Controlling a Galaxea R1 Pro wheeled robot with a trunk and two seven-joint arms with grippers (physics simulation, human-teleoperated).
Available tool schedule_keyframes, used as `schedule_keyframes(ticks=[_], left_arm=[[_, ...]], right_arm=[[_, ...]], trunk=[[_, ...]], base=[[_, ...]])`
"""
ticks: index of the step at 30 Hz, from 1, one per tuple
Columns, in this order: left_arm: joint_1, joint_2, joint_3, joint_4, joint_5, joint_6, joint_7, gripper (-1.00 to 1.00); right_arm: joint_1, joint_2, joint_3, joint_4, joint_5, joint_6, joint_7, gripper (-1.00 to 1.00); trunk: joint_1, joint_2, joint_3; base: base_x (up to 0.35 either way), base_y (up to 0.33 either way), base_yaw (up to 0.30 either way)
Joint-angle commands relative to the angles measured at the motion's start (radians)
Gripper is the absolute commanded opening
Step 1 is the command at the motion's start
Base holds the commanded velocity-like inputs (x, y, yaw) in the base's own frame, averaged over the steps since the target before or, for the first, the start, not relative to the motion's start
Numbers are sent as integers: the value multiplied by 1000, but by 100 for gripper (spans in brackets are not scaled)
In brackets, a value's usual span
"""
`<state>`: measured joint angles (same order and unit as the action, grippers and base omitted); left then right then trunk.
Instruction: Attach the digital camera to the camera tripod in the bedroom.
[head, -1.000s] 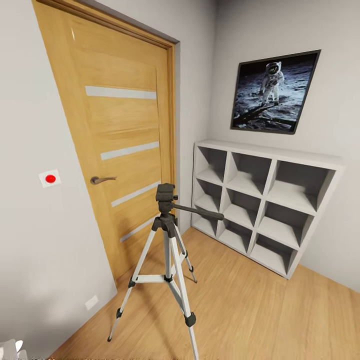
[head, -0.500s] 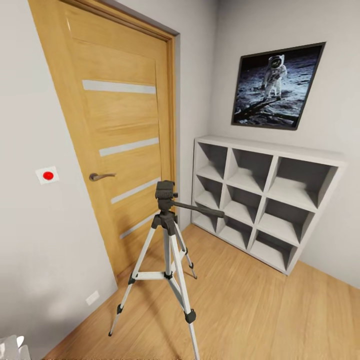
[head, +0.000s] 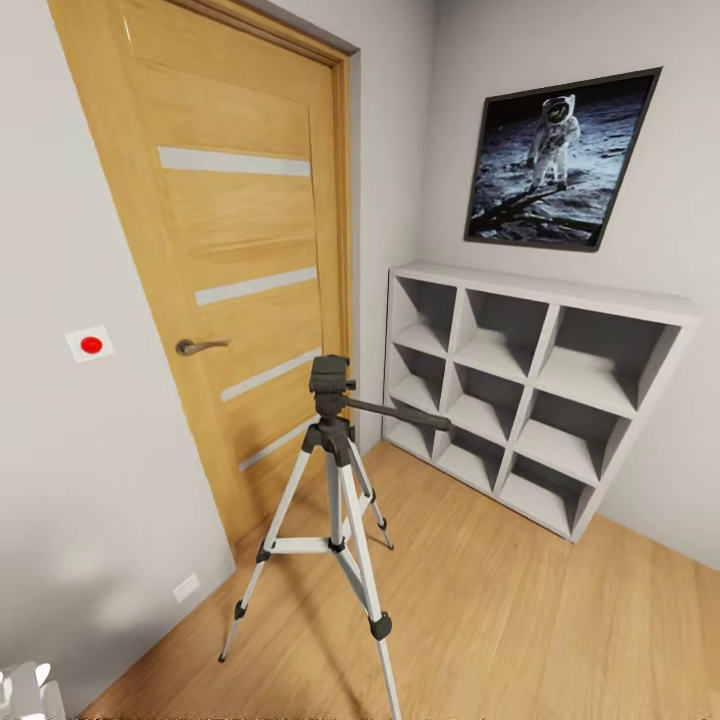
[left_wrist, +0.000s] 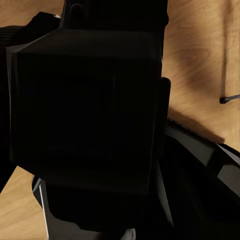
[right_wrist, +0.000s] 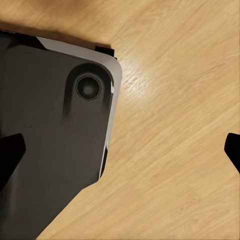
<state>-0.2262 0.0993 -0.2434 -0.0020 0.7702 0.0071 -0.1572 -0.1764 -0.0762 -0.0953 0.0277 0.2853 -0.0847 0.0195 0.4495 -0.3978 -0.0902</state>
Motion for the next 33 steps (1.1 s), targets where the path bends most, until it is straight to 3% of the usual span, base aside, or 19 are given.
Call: schedule_keyframes(ticks=[1, 7, 15, 33], left_arm=[[-1, 0, -8, 0, 9, 0, -5, -100], [-1, -2, -8, 1, 10, -8, 4, -100], [-1, -8, -8, 1, 12, -11, 103, -100], [-1, -12, -8, 2, 12, -12, 123, -100]], right_arm=[[-1, 0, -9, 3, 8, -6, 2, 100], [-1, 0, -8, 3, 8, -6, 1, 100], [-1, -2, -9, 3, 8, -7, 1, 100], [-1, -3, -8, 3, 8, -10, 1, 100]], trunk=[[1, -2, -4], [1, -2, -13], [1, -2, -26], [1, -2, -55]], base=[[0, 0, -40], [0, 0, -55], [0, 0, -61], [0, 0, -61]])
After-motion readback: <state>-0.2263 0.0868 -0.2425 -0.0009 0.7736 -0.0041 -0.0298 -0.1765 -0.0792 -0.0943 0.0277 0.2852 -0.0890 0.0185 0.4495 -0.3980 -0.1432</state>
